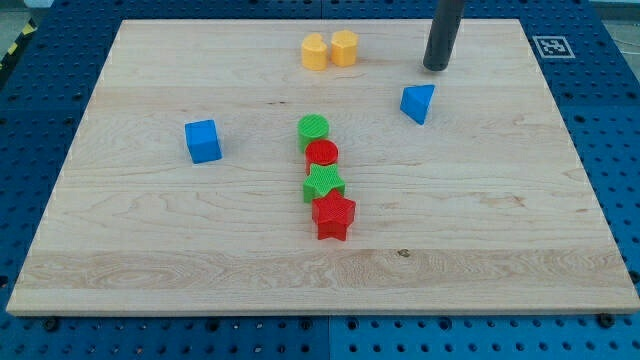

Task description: Slide the blue triangle diagonally to the top right of the green circle

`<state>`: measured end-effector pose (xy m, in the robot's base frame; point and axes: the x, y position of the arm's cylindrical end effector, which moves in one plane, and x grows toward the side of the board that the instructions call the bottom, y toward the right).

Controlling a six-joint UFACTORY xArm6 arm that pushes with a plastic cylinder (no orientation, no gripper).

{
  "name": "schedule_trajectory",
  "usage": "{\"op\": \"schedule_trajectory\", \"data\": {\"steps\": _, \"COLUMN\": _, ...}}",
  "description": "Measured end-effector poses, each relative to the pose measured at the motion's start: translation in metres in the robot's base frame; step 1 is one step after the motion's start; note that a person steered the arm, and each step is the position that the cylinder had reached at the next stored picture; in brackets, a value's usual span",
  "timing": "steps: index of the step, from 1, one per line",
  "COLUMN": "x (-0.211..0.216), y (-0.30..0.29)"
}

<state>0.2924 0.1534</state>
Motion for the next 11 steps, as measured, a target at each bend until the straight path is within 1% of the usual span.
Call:
{"op": "schedule_trajectory", "data": {"steps": 2, "x": 0.002, "y": 0.014}}
{"op": "schedule_trajectory", "data": {"steps": 4, "x": 0.005, "y": 0.015}}
{"op": "schedule_trajectory", "data": {"steps": 8, "x": 0.115, "y": 0.022}}
{"op": "schedule_trajectory", "data": {"steps": 9, "x": 0.135, "y": 0.006}}
{"op": "schedule_trajectory", "data": {"steps": 11, "x": 0.141, "y": -0.016}}
